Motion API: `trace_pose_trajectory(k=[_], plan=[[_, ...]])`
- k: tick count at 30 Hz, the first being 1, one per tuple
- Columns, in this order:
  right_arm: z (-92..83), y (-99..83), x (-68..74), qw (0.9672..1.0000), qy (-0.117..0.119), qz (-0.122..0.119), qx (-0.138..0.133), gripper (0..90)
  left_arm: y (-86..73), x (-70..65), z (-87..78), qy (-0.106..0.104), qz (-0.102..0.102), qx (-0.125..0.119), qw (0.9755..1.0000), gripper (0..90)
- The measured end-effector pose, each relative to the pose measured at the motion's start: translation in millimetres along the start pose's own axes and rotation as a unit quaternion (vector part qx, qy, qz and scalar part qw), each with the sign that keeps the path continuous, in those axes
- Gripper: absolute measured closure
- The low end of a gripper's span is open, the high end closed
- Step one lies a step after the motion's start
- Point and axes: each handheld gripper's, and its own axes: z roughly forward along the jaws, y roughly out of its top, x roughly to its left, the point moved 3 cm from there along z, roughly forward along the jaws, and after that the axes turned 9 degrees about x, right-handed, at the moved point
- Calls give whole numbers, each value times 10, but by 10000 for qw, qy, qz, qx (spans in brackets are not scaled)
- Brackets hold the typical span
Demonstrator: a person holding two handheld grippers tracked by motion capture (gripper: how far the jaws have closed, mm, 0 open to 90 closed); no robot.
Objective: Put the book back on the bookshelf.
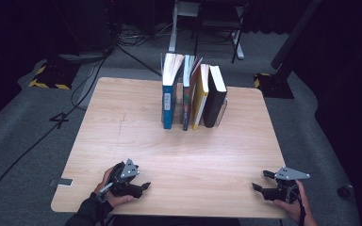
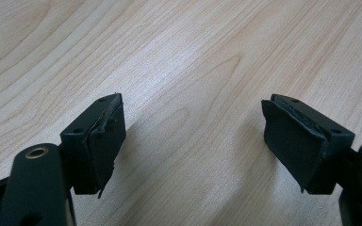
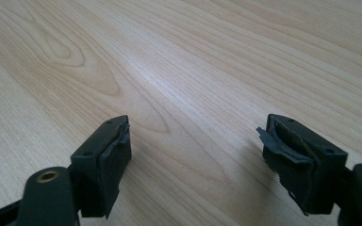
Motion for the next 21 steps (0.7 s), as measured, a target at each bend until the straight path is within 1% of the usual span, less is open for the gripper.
trace_pose_trajectory(k=[10, 21], plan=[[0, 0, -1, 10000, 0, -3, 0, 243, 5, 12, 5, -39, 40, 0, 10000, 212], [1, 1, -1, 10000, 4, 0, -6, 243, 5, 15, 5, -30, 17, 6, 10000, 212]])
